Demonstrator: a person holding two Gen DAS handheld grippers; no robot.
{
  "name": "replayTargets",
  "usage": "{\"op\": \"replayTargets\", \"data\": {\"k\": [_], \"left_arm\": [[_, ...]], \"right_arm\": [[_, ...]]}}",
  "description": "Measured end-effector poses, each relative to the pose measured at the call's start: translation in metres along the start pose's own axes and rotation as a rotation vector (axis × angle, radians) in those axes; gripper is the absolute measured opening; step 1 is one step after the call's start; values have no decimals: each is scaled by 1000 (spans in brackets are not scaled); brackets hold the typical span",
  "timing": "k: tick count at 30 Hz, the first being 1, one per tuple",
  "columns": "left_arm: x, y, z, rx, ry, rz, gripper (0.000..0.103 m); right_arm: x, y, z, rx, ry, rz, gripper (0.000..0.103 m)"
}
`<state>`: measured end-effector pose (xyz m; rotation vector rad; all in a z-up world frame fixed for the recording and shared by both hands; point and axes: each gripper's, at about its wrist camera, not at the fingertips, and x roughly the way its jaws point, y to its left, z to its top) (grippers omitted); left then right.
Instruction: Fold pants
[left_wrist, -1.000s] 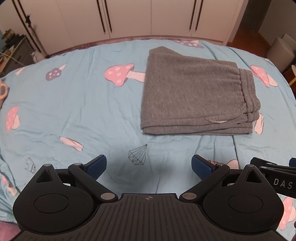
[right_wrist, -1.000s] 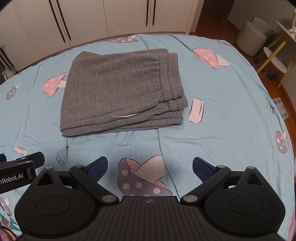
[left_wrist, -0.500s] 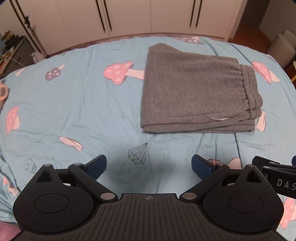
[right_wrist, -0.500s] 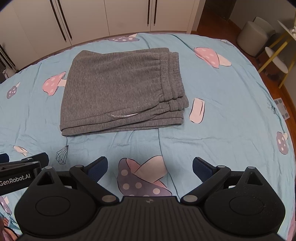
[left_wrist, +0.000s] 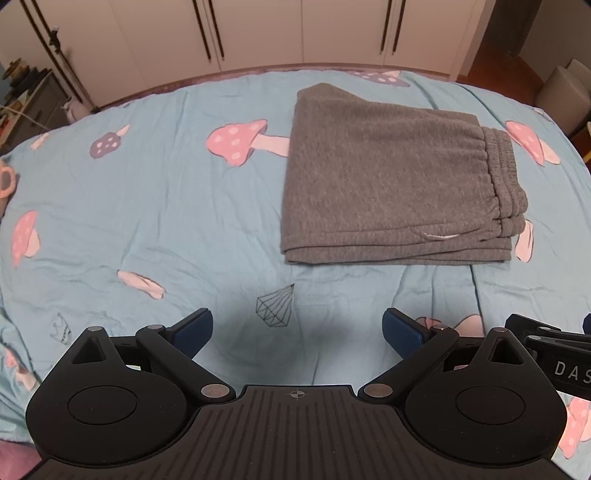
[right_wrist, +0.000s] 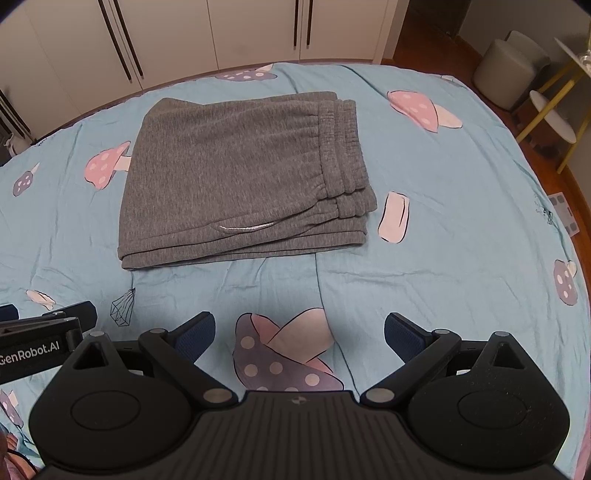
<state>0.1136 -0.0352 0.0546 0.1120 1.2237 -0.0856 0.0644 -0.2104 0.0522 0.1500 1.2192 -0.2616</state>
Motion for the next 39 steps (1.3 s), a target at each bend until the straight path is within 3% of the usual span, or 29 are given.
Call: {"op": "replayTargets", "data": {"k": [39], "left_arm": [[1, 0, -1, 4, 1, 2, 101]], "right_arm": [[-4, -2, -1, -8, -11, -1, 98]]}}
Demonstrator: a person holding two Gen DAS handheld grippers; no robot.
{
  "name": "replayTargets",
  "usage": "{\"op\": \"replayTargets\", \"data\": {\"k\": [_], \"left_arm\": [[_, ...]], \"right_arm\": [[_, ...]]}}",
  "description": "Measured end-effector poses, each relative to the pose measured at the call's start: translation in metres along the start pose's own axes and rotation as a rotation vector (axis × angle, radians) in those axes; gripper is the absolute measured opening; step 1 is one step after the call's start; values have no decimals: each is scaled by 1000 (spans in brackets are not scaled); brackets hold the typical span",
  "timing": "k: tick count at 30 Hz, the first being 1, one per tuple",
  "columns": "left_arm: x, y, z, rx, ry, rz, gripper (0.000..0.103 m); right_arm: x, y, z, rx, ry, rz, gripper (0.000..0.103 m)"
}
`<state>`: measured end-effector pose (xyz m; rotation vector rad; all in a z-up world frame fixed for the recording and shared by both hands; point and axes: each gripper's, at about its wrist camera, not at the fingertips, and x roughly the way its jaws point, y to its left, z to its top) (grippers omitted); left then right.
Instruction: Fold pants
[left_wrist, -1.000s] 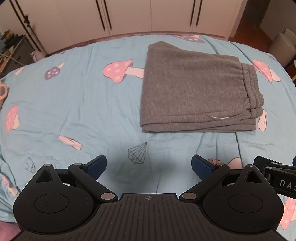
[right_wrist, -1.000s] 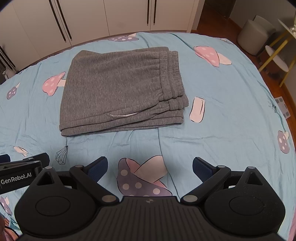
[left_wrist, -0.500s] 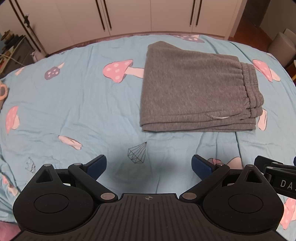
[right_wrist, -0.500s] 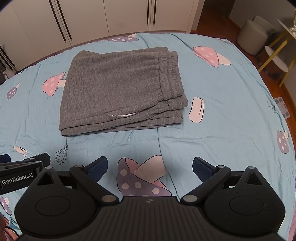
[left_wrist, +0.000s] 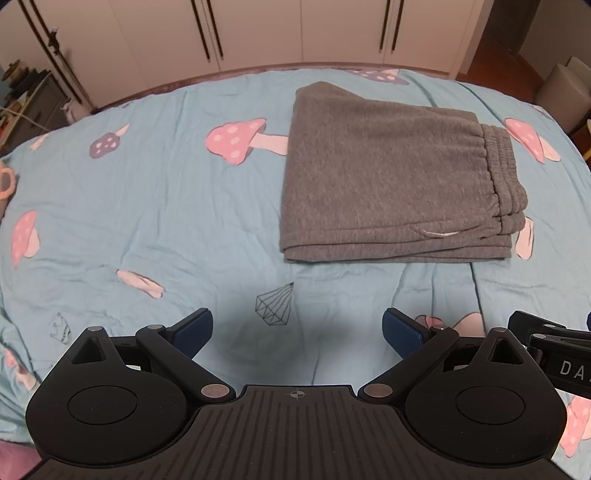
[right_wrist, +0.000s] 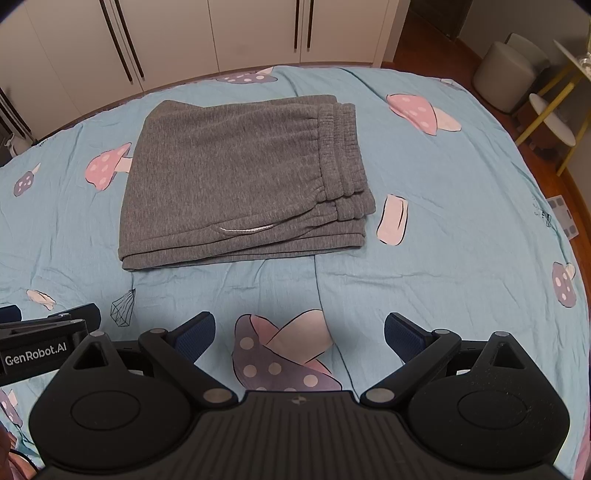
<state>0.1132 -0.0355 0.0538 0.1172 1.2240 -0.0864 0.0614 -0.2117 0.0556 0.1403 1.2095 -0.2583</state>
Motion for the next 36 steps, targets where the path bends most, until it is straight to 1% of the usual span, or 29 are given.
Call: {"op": "replayTargets", "data": {"k": [36], "left_arm": [[3, -2, 0, 0, 3, 8, 101]], "right_arm": [[1, 0, 1, -1, 0, 1, 98]]}}
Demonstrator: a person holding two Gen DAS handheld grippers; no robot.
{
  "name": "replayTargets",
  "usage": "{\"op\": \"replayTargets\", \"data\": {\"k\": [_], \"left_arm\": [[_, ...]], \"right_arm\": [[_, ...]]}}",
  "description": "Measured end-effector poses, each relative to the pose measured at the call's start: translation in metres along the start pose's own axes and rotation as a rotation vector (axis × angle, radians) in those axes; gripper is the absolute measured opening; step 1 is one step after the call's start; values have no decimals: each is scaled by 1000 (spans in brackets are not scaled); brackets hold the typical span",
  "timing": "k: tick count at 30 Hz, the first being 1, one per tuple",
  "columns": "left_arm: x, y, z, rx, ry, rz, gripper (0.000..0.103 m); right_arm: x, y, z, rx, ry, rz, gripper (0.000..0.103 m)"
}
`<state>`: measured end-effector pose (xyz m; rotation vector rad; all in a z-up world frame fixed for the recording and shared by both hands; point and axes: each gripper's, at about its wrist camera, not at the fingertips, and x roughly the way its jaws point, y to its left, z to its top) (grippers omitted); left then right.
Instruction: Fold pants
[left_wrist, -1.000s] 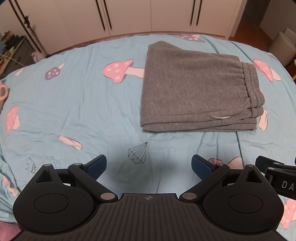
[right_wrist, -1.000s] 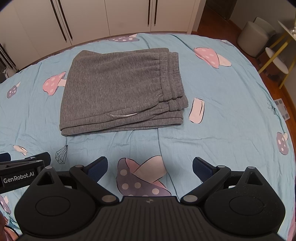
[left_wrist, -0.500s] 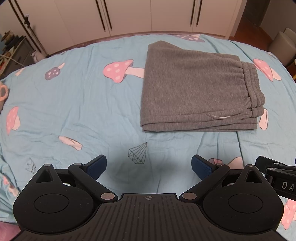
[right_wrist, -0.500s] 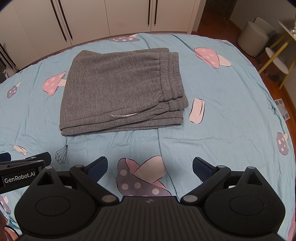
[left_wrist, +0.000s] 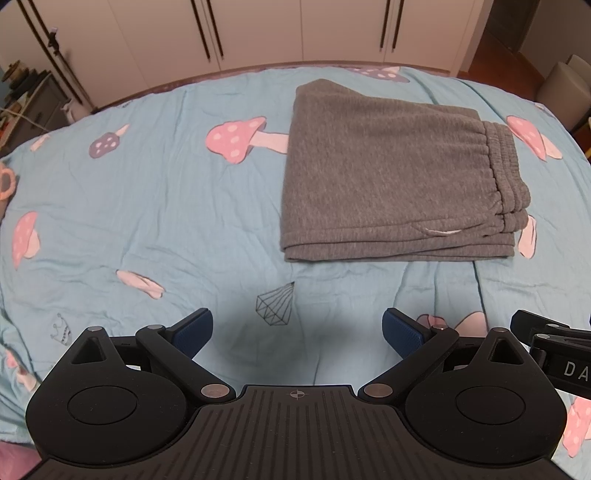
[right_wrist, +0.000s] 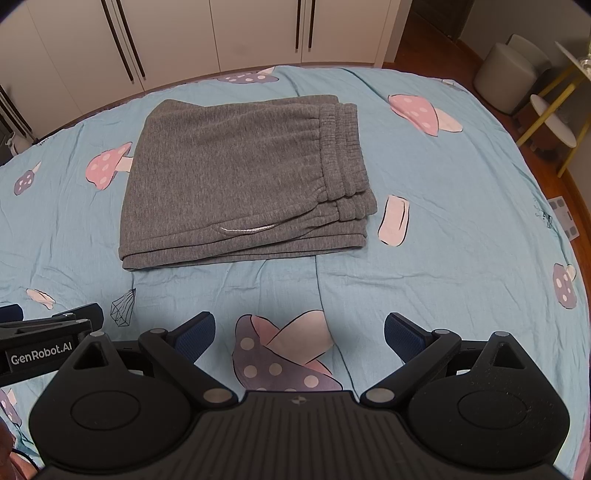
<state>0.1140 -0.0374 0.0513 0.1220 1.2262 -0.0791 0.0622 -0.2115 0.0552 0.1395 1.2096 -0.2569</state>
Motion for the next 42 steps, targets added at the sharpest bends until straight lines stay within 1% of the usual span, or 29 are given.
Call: {"op": "replayTargets", "data": {"k": [42], "left_arm": [[1, -2, -1, 2, 0, 5, 101]], "right_arm": [[0, 0, -1, -2, 0, 0, 98]]}}
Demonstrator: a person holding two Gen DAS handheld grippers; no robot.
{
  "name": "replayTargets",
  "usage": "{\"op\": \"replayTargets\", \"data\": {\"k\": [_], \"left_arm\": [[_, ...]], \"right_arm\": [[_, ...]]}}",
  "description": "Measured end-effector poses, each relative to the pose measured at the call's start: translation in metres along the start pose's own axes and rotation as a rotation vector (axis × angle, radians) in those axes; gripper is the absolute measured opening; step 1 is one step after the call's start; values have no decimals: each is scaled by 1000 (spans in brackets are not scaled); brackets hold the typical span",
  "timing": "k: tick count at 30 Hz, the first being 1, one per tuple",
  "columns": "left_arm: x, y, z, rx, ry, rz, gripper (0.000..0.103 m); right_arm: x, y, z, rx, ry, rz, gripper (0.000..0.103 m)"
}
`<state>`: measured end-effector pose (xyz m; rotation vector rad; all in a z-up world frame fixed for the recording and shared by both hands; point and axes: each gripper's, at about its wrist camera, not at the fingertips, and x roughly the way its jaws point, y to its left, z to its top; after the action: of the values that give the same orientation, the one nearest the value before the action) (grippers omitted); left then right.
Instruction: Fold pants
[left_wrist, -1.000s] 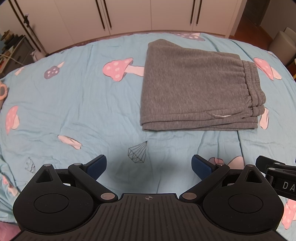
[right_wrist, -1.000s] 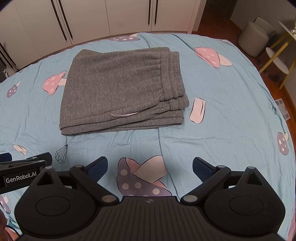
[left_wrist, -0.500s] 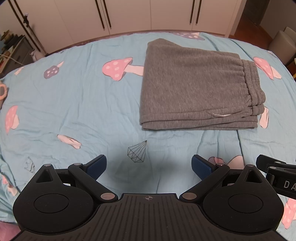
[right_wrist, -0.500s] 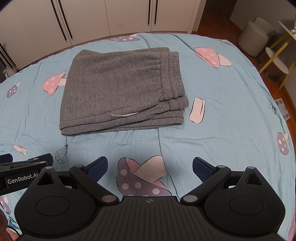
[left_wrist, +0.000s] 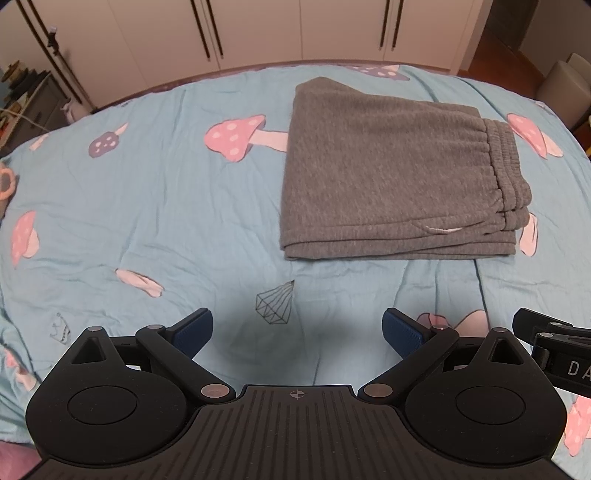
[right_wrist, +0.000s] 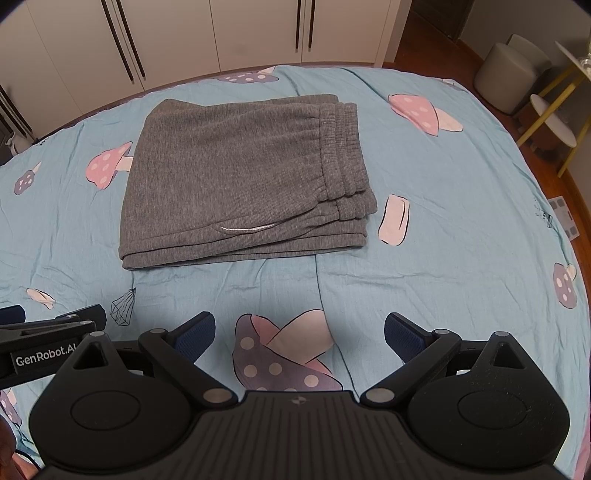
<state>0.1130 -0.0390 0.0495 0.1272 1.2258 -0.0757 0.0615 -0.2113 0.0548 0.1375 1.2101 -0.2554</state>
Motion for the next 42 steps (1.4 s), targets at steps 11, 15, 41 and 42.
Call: {"op": "replayTargets", "data": {"k": [11, 15, 41, 42], "left_arm": [[0, 1, 1, 4, -2, 6, 101], [1, 1, 1, 8, -2, 13, 101], [3, -2, 3, 11, -6, 27, 101], [3, -2, 3, 11, -8, 28, 101]], "right_arm": [[1, 2, 1, -5, 0, -1, 98], [1, 2, 2, -6, -2, 0, 98], [2, 1, 5, -16, -4, 1, 98], [2, 1, 6, -17, -3, 1, 98]]}}
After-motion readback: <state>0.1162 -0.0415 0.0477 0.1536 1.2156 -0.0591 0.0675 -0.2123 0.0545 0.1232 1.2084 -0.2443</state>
